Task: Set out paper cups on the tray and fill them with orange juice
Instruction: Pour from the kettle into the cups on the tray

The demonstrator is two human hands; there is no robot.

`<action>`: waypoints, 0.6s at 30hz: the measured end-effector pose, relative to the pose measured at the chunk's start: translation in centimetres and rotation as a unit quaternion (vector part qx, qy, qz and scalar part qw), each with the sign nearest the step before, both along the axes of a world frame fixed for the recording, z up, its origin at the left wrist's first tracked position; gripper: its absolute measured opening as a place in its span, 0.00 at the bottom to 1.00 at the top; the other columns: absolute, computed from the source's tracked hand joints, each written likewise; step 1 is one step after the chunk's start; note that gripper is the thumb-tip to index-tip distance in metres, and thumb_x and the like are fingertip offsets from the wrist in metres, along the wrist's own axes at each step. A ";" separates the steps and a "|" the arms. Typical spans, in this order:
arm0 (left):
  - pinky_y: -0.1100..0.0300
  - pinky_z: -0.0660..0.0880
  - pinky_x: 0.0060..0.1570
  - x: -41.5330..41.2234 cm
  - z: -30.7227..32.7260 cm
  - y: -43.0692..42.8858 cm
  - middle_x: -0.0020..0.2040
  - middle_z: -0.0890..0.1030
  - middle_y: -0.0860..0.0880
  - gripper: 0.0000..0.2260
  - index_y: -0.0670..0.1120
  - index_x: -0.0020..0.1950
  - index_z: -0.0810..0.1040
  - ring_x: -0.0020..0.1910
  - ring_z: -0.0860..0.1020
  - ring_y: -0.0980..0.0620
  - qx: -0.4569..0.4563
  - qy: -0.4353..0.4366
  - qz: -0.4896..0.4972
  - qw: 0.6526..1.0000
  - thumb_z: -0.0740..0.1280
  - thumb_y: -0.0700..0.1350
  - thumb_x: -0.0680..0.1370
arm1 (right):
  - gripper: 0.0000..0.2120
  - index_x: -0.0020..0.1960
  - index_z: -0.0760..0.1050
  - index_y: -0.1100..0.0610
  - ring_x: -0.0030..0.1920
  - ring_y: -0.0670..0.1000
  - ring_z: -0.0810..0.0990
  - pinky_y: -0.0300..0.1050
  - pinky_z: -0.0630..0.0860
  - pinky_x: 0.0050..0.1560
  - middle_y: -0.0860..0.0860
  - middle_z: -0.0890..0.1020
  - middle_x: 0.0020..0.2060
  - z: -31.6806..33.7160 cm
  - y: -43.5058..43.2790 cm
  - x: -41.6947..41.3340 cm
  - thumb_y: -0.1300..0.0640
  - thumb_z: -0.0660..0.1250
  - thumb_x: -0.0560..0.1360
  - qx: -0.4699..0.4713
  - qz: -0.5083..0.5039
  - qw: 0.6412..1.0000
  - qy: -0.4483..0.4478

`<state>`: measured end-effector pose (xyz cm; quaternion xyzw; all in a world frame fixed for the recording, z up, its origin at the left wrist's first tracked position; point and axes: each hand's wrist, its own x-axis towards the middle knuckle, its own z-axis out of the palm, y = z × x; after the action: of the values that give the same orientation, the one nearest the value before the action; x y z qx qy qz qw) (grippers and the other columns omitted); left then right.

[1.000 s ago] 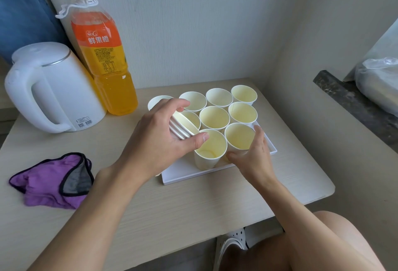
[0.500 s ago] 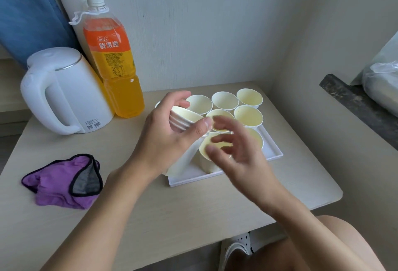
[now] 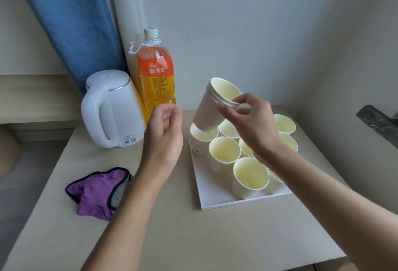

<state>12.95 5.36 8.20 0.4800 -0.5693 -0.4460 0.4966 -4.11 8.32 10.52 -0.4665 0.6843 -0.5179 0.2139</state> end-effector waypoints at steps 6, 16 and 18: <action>0.68 0.70 0.49 2.1 -0.4 -1.7 0.56 0.79 0.55 0.10 0.48 0.64 0.78 0.53 0.76 0.60 0.029 -0.049 0.024 0.998 0.64 0.46 0.84 | 0.12 0.40 0.73 0.55 0.38 0.53 0.76 0.40 0.66 0.32 0.55 0.77 0.53 -1.7 -12.4 -0.9 0.50 0.74 0.69 0.067 -0.043 0.991 0.109; 0.69 0.71 0.47 6.9 -1.0 -1.8 0.50 0.80 0.61 0.06 0.52 0.53 0.81 0.53 0.78 0.66 0.014 -0.009 0.076 0.997 0.66 0.42 0.82 | 0.29 0.66 0.69 0.63 0.50 0.59 0.77 0.52 0.79 0.55 0.58 0.67 0.62 -7.3 -19.6 2.3 0.48 0.74 0.73 0.205 -0.036 0.962 0.174; 0.68 0.71 0.47 7.5 -1.2 -1.9 0.50 0.81 0.61 0.06 0.52 0.53 0.81 0.54 0.79 0.64 0.013 -0.005 0.080 0.997 0.66 0.42 0.82 | 0.27 0.66 0.70 0.63 0.49 0.58 0.77 0.50 0.79 0.52 0.58 0.67 0.62 -7.4 -20.2 2.7 0.50 0.74 0.73 0.207 -0.032 0.959 0.194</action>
<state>20.46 3.41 7.01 0.5328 -0.5257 -0.4097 0.5214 -1.43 -11.86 3.12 -0.4815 0.8193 -0.2715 0.1523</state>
